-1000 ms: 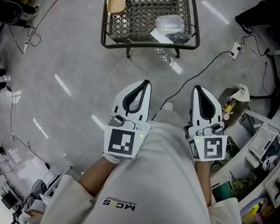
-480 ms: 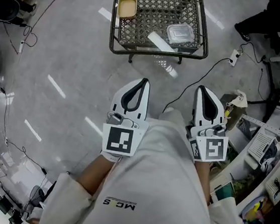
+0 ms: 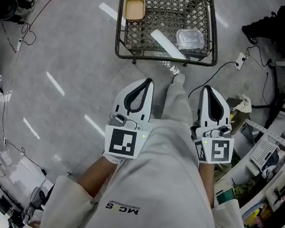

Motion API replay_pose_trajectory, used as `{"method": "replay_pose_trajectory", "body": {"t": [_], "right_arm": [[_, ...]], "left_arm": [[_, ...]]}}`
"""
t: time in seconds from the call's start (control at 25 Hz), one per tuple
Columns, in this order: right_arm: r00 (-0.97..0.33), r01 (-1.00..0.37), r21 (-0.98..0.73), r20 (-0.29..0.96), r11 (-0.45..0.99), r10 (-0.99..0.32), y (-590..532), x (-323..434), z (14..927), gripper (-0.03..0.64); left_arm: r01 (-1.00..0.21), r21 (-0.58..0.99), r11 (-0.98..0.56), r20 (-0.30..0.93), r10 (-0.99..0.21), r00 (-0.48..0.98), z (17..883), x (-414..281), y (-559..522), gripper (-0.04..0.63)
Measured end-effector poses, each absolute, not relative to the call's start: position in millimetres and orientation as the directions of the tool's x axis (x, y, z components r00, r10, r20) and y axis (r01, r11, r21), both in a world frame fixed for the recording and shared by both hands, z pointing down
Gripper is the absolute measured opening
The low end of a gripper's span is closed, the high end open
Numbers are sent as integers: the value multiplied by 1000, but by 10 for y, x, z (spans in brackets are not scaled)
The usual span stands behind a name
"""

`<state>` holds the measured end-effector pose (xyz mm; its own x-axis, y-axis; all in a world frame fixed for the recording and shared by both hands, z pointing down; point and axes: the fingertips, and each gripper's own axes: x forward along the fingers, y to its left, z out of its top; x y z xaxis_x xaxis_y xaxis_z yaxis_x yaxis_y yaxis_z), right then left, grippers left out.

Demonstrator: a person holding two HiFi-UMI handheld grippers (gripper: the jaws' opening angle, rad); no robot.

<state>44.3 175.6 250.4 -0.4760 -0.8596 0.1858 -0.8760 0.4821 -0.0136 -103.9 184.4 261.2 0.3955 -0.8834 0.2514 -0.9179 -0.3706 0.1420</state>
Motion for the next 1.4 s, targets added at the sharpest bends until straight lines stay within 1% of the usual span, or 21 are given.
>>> {"method": "replay_pose_trajectory", "body": {"t": [0.2,0.44,0.64,0.84,1.12,1.4], "right_arm": [[-489,-870,-33,185,492,-853,1287,570,2582,17],[-527,-848,-62,191,526,-828,588,901,2661,17],[-604,-795,-82,202,601,-771,36,1056,2715,18],[-695,-715,-105,209,691,-688,-347,1138,2806,18],[-735,-673,-147,244,725,-632,-609,1119,3018,18],[-756,-649,-162,246,743,-607,-713,1091,3004,18]], "left_arm": [[-924,137,-357,266,-885,382,2657,-909,1411,25],[-934,109,-340,285,-890,357,2580,-551,778,25],[-948,54,-315,311,-896,316,2527,-256,266,25],[-961,52,-271,342,-900,272,2599,9,-98,25],[-984,71,-166,384,-905,180,2698,-83,-258,25],[-989,62,-137,387,-910,151,2682,-85,-328,25]]}}
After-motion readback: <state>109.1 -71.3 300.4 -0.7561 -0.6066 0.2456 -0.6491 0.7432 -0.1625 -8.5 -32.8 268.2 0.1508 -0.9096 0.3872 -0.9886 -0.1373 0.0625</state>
